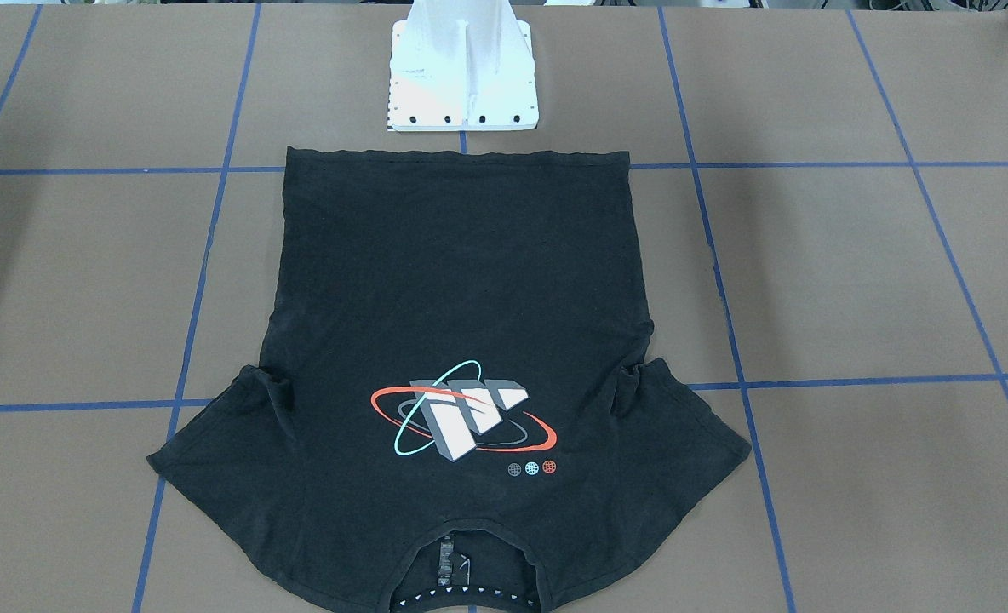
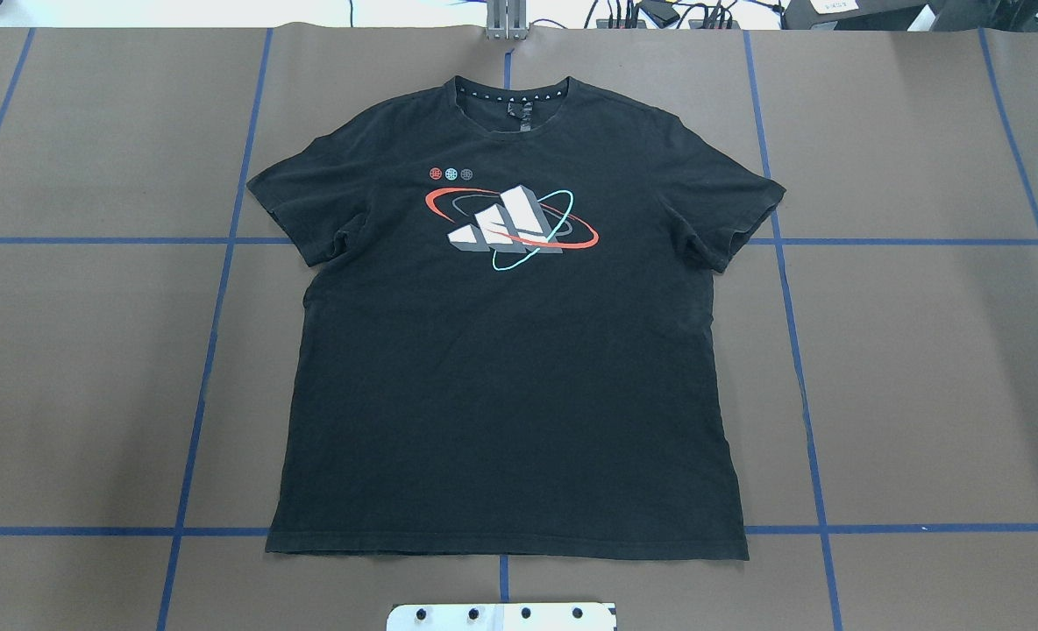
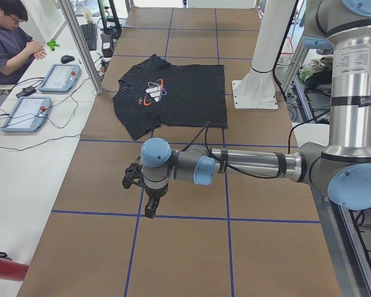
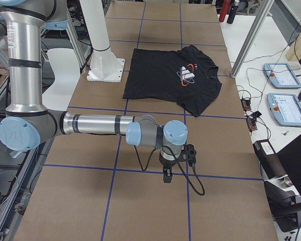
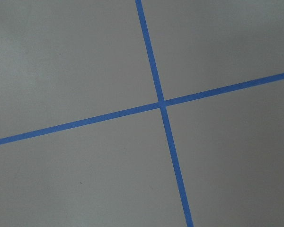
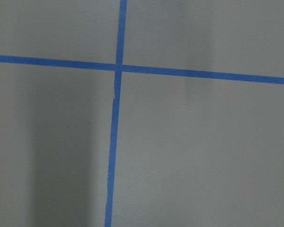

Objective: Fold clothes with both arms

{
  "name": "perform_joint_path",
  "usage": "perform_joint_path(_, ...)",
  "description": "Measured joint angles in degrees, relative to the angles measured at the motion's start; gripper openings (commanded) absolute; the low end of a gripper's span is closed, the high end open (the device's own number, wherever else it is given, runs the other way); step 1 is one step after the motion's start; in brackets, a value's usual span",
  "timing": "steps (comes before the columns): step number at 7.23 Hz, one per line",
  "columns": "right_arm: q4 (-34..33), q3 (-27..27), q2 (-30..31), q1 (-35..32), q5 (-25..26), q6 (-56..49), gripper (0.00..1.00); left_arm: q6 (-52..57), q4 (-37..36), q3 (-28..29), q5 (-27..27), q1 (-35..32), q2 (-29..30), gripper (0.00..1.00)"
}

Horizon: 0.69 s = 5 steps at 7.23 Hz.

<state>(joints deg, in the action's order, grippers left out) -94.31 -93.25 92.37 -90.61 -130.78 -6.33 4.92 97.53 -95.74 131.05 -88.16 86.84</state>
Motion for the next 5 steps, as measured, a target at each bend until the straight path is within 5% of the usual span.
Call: perform_joint_path(5,0.23,-0.37,-0.1,0.64,-0.15,0.02,1.0,-0.03,2.95,-1.06,-0.05,0.27,-0.08,1.0)
